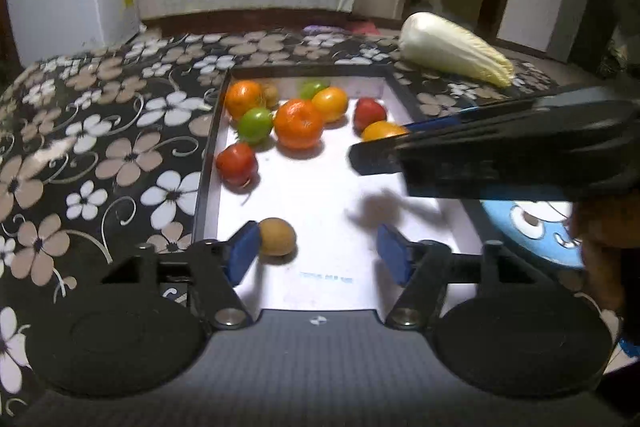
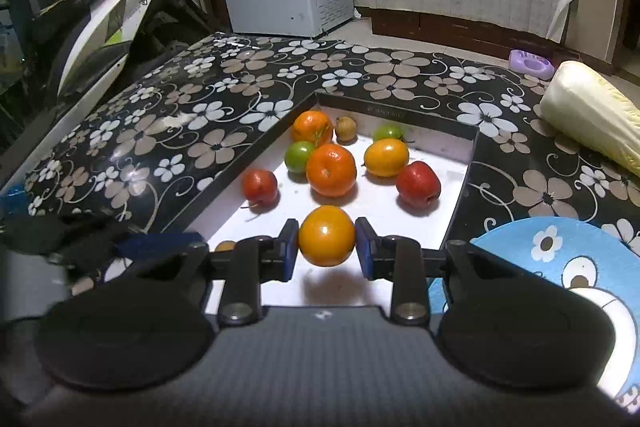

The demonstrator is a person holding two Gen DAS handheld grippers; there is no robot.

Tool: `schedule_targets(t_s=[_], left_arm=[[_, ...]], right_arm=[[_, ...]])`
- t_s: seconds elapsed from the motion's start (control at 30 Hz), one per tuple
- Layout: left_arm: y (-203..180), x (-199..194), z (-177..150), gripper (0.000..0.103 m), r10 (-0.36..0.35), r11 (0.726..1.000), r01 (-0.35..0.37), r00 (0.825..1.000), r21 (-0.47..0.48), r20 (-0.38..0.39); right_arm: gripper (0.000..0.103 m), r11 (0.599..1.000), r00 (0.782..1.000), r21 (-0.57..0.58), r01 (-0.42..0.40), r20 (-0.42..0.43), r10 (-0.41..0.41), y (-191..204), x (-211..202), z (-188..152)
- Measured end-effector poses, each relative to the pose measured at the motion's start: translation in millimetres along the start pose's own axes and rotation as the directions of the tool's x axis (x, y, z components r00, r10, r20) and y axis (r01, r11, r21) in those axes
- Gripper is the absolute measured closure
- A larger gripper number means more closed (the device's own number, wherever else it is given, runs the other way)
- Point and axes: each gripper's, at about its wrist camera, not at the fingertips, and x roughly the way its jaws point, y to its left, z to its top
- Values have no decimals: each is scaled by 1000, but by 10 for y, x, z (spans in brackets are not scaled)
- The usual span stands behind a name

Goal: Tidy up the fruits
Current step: 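Grasp an orange with the right tool while the left tool grasps a brown kiwi, then lift and carry the orange and kiwi from the tray toward the blue plate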

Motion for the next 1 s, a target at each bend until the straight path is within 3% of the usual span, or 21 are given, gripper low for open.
schedule_targets(t_s=[0.13,0.27,0.43,1.0], left_arm=[[147,80,15,41,14,998,-16,999,-67,-33],[105,102,-11,46,37,999,-38,999,-26,-32],[95,155,-27,74,74,997,-74,997,1,-30],[87,128,9,74,80,997,-80,997,-8,-10]], right_arm=[[70,1000,1000,6,-5,7,5,-19,-44,3],[70,1000,1000,5,-8,8,8,-30,-71,2],[70,1000,1000,5,-11,-5,11,-29,-48,-13],[70,1000,1000,-4,-7,-2,7,-19,-74,-17]])
